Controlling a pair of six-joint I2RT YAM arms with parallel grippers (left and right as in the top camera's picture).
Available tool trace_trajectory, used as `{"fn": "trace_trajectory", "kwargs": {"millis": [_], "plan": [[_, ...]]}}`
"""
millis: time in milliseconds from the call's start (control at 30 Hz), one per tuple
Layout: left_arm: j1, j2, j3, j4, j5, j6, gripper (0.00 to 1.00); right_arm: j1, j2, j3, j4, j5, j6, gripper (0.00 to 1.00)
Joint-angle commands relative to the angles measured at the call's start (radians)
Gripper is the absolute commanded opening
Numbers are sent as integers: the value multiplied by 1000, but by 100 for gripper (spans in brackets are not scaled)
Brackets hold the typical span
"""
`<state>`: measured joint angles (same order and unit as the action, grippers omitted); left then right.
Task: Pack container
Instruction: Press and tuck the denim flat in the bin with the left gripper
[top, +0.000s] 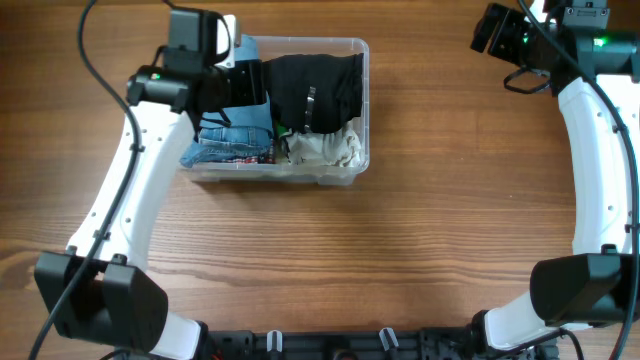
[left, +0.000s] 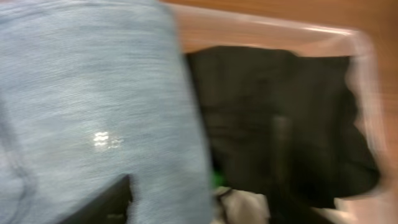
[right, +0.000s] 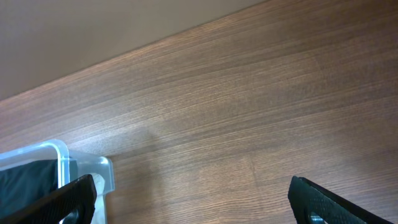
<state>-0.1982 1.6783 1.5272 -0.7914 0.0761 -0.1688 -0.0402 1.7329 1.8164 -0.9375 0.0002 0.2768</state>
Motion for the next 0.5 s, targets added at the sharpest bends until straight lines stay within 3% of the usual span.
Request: {"fn": "trace_trajectory", "kwargs": {"millis": [0,67,267,367,467], "plan": [[-11,49,12,-50,-286,12,29,2,-1,8,3,-8,14,100],[-6,92,11,-85,-325,12,17,2,-1,8,3,-8,14,100],[-5,343,10,-123,-324,5,5,2,-1,8,3,-8,13,100],[-5,489,10,-122,-324,5,4,2,-1,8,3,-8,14,100],[-5,519,11,-119,-324,5,4,2,-1,8,3,-8,14,100]]}}
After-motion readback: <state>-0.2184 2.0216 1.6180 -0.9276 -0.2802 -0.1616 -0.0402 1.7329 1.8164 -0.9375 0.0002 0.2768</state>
